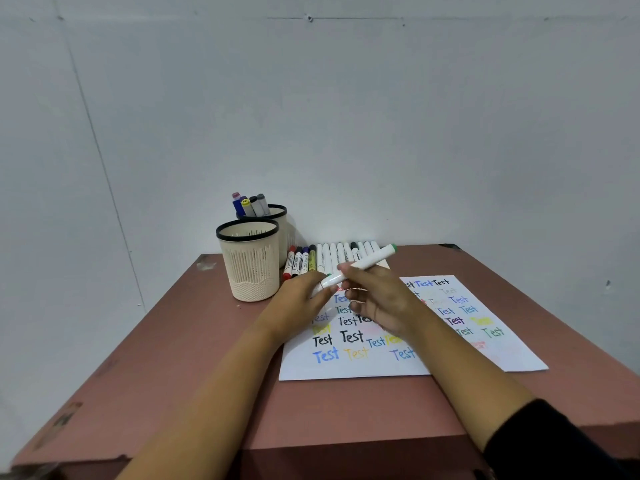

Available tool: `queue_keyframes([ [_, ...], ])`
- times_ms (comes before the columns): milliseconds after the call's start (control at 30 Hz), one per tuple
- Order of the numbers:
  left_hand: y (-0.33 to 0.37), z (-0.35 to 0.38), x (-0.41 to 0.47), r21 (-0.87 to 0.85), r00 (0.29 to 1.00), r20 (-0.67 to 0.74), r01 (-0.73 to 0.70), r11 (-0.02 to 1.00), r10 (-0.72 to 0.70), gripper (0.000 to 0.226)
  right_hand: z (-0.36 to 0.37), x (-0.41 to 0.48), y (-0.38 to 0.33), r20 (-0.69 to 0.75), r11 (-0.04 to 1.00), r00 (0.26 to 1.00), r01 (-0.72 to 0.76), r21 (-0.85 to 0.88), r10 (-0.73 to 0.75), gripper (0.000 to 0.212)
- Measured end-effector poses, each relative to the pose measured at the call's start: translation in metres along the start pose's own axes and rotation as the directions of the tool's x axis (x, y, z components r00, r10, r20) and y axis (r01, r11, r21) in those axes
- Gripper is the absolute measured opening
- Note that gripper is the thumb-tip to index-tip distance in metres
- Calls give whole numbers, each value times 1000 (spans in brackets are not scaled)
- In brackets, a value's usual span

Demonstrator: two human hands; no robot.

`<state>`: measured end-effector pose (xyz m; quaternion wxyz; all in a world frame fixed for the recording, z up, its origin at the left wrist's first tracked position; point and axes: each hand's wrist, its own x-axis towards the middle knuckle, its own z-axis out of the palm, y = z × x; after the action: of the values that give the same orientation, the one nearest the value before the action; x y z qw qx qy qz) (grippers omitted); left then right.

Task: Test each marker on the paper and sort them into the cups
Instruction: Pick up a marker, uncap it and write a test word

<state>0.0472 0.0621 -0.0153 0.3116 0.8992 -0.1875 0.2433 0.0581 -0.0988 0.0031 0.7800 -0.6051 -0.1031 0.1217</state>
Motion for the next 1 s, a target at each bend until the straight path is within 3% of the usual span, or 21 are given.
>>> queue_keyframes([
  [167,0,1,-2,-50,999,-11,39,998,-40,31,5,0,3,-60,994,994,91,-67,-95,13],
  [300,3,2,-3,38,1000,23,7,999,-7,31,9,0,6,-102,988,986,119,-96,-129,17],
  [600,8,4,-5,-42,1000,10,12,999,-12,25,7,1,7,-110,987,984,125,-103,-137,21],
  [767,9,1,-7,17,998,-30,53,998,-52,31,3,3,7,-71,977,979,181,-112,-190,20],
  [900,8,-2,-6,-35,993,-18,119,992,-120,34,5,2,6,-149,982,972,171,-77,-181,23],
  [1000,-1,-6,-3,-71,979,-40,199,978,-202,31,2,1,0,-248,978,959,172,120,-138,19],
])
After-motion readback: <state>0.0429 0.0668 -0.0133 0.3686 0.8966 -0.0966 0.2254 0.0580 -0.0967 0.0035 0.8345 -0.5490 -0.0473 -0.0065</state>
